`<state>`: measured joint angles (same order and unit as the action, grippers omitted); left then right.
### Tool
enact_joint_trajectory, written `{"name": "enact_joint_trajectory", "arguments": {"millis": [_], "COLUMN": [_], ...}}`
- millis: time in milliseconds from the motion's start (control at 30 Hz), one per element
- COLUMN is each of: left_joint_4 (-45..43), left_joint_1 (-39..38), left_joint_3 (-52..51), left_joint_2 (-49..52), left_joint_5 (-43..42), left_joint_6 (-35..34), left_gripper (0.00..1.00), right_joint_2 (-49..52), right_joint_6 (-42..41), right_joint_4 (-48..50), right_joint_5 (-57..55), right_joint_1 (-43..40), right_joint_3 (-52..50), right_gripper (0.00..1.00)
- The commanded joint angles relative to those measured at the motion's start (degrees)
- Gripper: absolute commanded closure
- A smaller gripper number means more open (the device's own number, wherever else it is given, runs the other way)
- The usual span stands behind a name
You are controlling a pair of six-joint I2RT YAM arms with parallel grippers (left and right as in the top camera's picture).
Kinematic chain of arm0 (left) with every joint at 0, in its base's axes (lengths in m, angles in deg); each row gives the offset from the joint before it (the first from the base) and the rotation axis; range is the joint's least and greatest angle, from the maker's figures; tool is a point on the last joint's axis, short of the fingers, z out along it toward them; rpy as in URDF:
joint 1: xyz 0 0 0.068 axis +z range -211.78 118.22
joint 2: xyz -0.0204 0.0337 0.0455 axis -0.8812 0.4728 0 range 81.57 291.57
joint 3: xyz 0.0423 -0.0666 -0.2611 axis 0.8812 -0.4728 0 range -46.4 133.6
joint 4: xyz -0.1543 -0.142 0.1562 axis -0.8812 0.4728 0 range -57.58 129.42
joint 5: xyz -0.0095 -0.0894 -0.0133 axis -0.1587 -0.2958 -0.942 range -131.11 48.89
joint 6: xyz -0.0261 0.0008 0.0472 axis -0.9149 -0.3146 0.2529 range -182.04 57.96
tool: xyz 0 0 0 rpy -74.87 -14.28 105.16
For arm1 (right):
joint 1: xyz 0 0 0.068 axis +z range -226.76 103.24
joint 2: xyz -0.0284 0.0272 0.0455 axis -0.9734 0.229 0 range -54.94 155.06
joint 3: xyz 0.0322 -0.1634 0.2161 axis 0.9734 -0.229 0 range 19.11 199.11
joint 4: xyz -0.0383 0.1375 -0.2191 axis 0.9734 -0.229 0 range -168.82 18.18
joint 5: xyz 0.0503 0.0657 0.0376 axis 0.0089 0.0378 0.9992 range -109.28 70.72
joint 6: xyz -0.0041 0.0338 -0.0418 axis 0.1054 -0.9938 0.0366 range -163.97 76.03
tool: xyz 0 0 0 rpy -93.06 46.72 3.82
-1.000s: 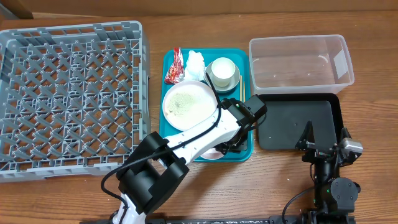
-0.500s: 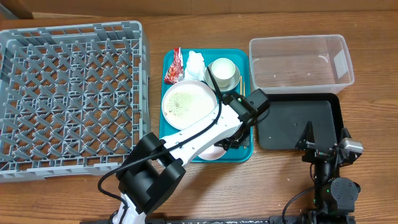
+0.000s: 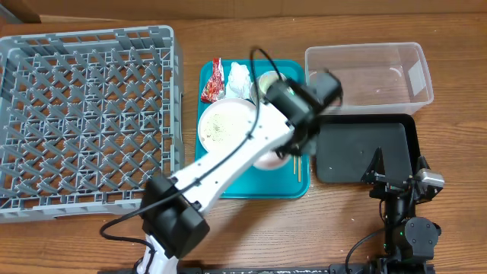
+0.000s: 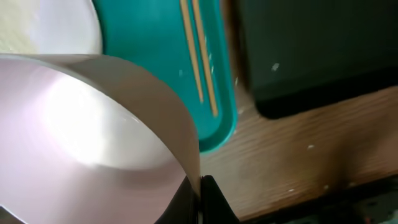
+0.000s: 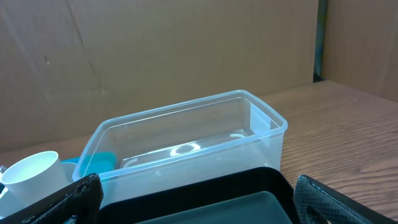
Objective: Sort waste into correct bins and load items into the dishwasher
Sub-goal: 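Carry the pink bowl left and set it into the grey dish rack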
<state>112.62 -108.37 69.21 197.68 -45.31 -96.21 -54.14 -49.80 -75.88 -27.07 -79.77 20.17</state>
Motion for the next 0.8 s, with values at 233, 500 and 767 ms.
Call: {"name": "enact_joint_trajectory", "arguments": {"millis": [233,500,767], "left_joint_4": [-7.72,-18.32,-22.64], "left_joint_1": [28.02,48.35,62.29], "left_joint_3": [10.34,9.46,7.19], "left_joint_2": [0.37,0.50,1.90], "left_joint_5": [-14.84,-36.46,-47.04], "left_joint_6": [13.88,16.17,16.20], "left_gripper": [0.96,0.96,0.96], "right_joint_2": [-0.46,-0.46,-0.46], "right_joint_6": [-0.11,-0.11,-0.11], "right_joint_4": [0.31,0.31,0.31], "right_joint_5": [-0.24,-0.24,-0.24], "right_joint_1": [-0.24,-0.24,-0.24], "right_joint_3": [-0.61,-0.61,-0.61], "right_gripper": [0.00,0.00,0.00]}}
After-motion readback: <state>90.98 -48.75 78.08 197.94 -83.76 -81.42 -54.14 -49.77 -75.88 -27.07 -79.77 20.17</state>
